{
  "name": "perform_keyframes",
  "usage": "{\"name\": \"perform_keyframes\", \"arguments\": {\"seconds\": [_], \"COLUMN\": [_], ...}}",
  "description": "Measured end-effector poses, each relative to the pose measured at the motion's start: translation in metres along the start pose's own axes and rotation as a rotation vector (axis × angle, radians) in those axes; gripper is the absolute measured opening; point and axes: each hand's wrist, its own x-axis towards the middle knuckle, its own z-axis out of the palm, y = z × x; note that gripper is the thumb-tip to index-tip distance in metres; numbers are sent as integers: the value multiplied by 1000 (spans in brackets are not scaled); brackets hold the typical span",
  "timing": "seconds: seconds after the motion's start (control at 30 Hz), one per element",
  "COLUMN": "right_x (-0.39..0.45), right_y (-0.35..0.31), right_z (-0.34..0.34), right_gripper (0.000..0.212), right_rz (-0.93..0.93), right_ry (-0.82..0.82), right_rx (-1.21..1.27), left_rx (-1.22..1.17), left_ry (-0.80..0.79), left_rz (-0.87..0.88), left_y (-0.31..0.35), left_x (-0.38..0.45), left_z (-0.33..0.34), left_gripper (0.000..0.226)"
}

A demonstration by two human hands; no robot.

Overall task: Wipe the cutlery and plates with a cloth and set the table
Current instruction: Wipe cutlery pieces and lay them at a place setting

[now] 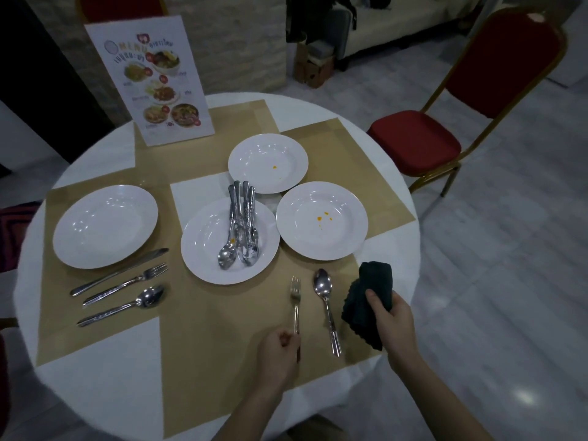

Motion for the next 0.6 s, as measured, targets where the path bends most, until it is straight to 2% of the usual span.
{"name": "perform_keyframes", "arguments": {"seconds": [0.13, 0.33, 0.6], "right_x": [-10, -18, -16], "right_y": [7, 11, 7], "right_z": [-3, -6, 5], "right_gripper": [11, 5, 8], "right_rz": [16, 26, 8], "right_ry": [-32, -63, -107], "right_rx": [48, 49, 1], "left_rx": [39, 130, 490], "left_ry": [34, 2, -15], "left_rz": [-31, 7, 187], "left_y": [-3, -8, 7], "left_x": [3, 9, 12], "left_z": [14, 19, 16], "left_gripper": [24, 24, 38]}}
